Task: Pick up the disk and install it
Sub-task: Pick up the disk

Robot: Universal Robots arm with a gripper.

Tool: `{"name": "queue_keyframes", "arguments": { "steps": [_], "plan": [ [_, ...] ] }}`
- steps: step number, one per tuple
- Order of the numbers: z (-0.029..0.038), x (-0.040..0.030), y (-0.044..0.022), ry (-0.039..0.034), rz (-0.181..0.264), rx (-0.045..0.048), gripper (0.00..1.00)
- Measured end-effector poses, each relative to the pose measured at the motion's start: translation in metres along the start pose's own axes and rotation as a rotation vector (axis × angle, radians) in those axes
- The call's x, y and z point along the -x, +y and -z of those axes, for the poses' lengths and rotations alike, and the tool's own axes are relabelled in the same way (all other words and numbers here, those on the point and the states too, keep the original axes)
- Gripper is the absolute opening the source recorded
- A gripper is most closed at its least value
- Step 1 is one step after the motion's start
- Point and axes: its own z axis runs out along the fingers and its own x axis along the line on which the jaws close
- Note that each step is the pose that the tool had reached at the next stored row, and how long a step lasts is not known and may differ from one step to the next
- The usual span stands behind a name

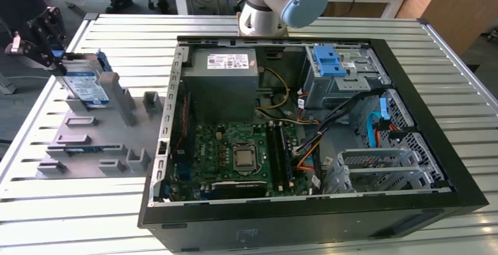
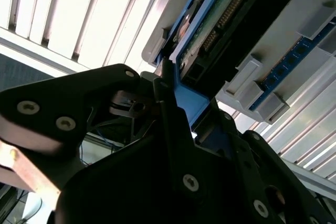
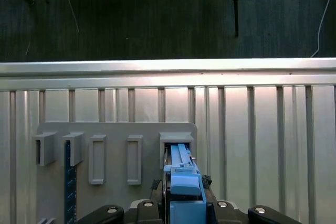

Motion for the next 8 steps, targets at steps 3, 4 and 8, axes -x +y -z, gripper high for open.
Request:
{"name": "queue_keyframes", "arguments": {
  "steps": [3, 4, 8],
  "plan": [
    [0.0000, -0.0003, 0.0001, 0.0003, 0.002, 0.0001, 0.37],
    [0.0001, -0.0004, 0.0002, 0.0004, 0.002, 0.0002, 0.37],
    [0.0001, -0.0017, 0.0001, 0.0003, 0.003, 0.0002, 0.37]
  ]
}}
